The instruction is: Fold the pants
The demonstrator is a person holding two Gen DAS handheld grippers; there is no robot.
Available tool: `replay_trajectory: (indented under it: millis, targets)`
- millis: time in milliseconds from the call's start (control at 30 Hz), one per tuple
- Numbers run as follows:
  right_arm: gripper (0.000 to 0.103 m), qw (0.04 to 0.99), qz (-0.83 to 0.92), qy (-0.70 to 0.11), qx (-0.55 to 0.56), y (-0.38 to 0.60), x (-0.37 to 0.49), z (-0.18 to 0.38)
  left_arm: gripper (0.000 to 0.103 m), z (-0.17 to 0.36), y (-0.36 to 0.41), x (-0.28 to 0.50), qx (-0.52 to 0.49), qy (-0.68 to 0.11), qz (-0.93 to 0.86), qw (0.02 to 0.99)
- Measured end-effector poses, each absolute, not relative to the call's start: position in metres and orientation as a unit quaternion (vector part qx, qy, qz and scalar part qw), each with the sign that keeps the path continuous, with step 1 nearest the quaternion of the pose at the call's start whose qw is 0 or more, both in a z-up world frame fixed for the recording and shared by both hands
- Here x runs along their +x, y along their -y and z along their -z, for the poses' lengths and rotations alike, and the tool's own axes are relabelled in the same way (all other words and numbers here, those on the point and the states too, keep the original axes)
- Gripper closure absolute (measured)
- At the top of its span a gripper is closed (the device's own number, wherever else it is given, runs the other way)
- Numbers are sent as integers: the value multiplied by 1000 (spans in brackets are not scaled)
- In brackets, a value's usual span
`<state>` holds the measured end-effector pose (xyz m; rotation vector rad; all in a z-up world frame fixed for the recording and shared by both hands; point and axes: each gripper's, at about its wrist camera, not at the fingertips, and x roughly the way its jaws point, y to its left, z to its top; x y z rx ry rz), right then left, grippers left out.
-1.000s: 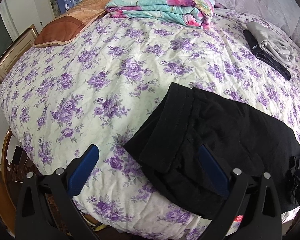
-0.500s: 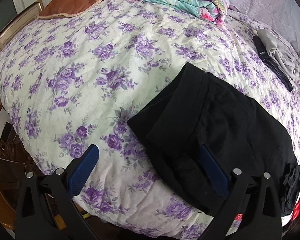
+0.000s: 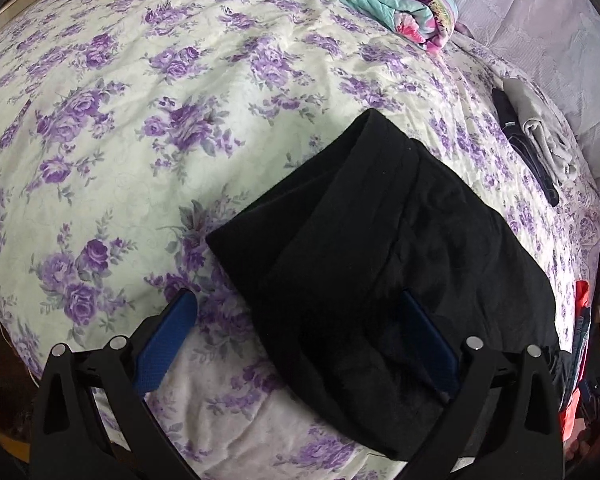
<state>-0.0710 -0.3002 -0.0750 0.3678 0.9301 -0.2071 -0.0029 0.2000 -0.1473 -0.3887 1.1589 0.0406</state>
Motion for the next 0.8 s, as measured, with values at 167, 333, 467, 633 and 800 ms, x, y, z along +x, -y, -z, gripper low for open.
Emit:
replay_trajectory:
  millis: [167,333,467,633,800]
  targets:
    - [41,858,132,-450,210,323,-91,86,5,145,-192,3,-157,-538,-23,828]
    - [39,844,143,-450,254,338,-107,103,5,142,-189,9,-147,-539,-23,829]
    - [37,839,138,-452,268,338,-109,114,6,142,-188,11,-144,-544,-25,826]
    - [35,830,130,-461,286,341,-107,127,27,139,-186,11,-146,-540,-12,829]
    - [29,827,109,-458,307,341,-104,139,54,129,-183,8,-146,-524,9,839]
